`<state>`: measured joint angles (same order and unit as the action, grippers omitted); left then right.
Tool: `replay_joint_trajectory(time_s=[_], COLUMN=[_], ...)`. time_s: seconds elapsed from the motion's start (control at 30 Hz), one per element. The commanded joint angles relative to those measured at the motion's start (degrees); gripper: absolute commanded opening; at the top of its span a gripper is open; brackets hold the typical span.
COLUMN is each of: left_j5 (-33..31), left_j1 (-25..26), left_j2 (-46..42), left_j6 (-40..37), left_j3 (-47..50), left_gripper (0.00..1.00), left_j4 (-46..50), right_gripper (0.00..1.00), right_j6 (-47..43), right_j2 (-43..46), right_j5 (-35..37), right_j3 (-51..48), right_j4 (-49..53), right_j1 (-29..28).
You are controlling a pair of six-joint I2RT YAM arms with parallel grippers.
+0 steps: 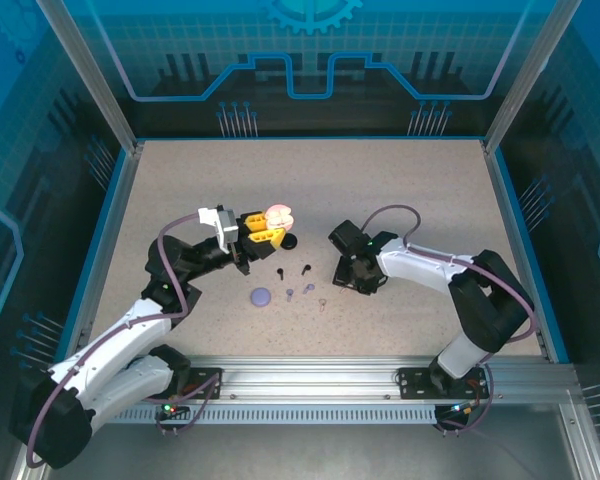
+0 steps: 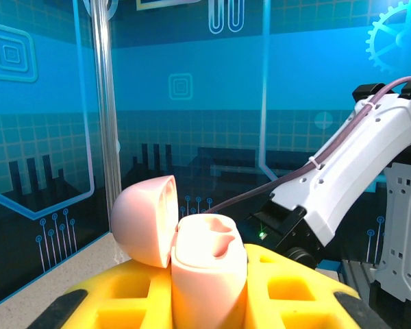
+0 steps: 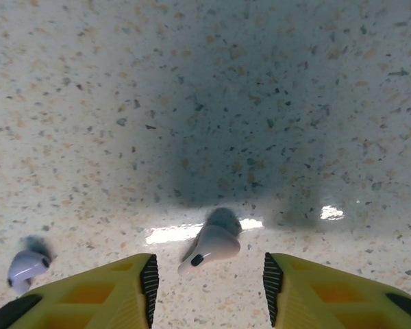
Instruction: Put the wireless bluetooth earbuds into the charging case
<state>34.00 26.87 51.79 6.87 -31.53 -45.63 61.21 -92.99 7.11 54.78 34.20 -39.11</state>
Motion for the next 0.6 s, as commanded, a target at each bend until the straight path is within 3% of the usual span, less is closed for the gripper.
replay_joint_trajectory(time_s=[0.0,0.57], left_j5=[-0.6,-1.02], left_j1=[0.42,0.46], left_j2=[-0.45,-0.64], left_j6=[-1.42,-1.55], left_j3=[0.85,1.37], left_gripper=[0.0,0.0], left_j4=[-0.65,-0.23], right_gripper=[0.46,0.42], right_j6=[1.98,2.6], right_j2=[-1.17,-4.78], right_j5=[1.02,-0.13], right_j3=[1.2,2.89], right_j4=[0.25,-0.24], right_j1=[-1.05,-1.59])
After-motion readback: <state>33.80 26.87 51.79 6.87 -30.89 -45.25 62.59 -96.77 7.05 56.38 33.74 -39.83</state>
